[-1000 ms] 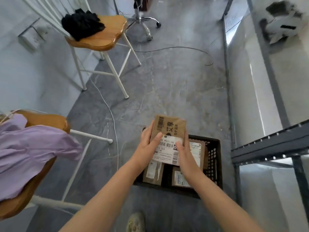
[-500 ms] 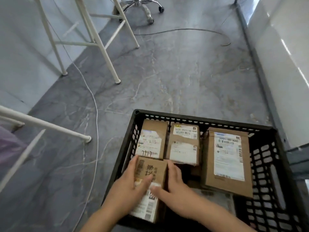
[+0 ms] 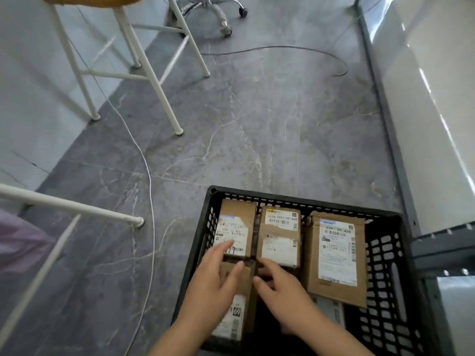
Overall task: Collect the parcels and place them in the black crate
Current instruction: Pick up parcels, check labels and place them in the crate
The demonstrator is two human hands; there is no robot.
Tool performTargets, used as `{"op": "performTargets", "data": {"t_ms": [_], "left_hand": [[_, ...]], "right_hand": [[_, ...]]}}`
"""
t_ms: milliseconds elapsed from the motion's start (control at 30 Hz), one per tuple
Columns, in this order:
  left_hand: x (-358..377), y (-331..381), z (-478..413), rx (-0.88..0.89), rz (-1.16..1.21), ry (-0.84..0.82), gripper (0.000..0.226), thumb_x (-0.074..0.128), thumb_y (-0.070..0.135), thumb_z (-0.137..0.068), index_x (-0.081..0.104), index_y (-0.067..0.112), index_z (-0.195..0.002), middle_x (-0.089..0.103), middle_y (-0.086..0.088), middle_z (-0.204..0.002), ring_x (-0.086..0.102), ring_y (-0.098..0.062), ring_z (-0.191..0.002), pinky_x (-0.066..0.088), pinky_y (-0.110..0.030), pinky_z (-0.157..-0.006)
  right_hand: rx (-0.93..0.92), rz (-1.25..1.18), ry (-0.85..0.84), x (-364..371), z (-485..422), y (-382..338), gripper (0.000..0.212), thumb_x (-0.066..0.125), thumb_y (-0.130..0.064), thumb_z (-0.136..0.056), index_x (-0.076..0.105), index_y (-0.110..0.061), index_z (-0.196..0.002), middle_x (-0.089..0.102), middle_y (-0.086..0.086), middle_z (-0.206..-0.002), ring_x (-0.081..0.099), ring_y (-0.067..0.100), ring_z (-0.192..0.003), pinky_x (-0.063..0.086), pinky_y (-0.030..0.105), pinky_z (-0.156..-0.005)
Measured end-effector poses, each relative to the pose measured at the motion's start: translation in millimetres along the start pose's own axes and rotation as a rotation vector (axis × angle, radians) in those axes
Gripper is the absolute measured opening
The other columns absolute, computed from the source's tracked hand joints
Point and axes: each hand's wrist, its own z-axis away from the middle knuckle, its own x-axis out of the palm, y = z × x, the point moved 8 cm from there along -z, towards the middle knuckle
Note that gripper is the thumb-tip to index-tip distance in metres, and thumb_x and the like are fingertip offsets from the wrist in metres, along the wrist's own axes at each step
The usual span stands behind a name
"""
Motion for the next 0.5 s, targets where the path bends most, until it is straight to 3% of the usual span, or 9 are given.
{"op": "performTargets", "data": {"t_ms": [67, 133, 267, 367, 500], "left_hand": [[-24.1, 58.5, 0.9, 0.032, 0.11, -0.078, 0.027, 0.053, 0.038, -0.093, 0.047, 0.052, -0.115, 0.056, 0.036, -0.116, 0.049, 0.015, -0.114, 0.044, -0.009, -0.09], [-57.8, 127.3, 5.2, 0.113, 0.108, -0.119, 0.022, 0.052, 0.038, -0.094, 0.05, 0.055, -0.109, 0.061, 0.033, -0.111, 0.053, 0.014, -0.11, 0.046, -0.01, -0.088], [-139.3, 250.6, 15.5, 0.199, 0.141, -0.101, 0.025, 0.053, 0.025, -0.095, 0.052, 0.049, -0.104, 0.064, 0.022, -0.108, 0.058, 0.007, -0.104, 0.046, -0.015, -0.091], [-204.8, 343.7, 33.7, 0.271, 0.129, -0.093, 0.022, 0.054, 0.022, -0.095, 0.056, 0.035, -0.112, 0.064, 0.016, -0.11, 0.059, 0.001, -0.104, 0.046, -0.018, -0.092], [-294.5, 459.6, 68.0, 0.376, 0.151, -0.073, 0.023, 0.055, 0.017, -0.095, 0.06, 0.021, -0.117, 0.067, 0.006, -0.109, 0.061, -0.004, -0.097, 0.046, -0.009, -0.083]], "right_hand": [[-0.032, -0.052, 0.063, -37.6, 30.7, -41.1, 0.029, 0.052, -0.037, -0.092, 0.045, -0.054, -0.115, 0.057, -0.028, -0.111, 0.056, -0.011, -0.094, 0.041, 0.008, -0.072], [-0.075, -0.075, 0.13, -85.1, 64.9, -95.8, 0.027, 0.054, -0.034, -0.091, 0.05, -0.059, -0.101, 0.062, -0.028, -0.104, 0.057, -0.014, -0.093, 0.044, 0.008, -0.07], [-0.164, -0.094, 0.283, -173.8, 133.5, -212.4, 0.028, 0.055, -0.023, -0.092, 0.052, -0.049, -0.103, 0.064, -0.019, -0.103, 0.059, -0.011, -0.089, 0.044, 0.005, -0.07], [-0.243, -0.099, 0.329, -212.3, 184.1, -314.4, 0.025, 0.055, -0.021, -0.092, 0.052, -0.039, -0.109, 0.063, -0.016, -0.104, 0.061, -0.002, -0.093, 0.046, 0.011, -0.076], [-0.373, -0.138, 0.379, -247.0, 261.0, -452.5, 0.024, 0.055, -0.012, -0.092, 0.053, -0.027, -0.111, 0.064, -0.002, -0.103, 0.062, 0.01, -0.09, 0.05, 0.014, -0.079]]}}
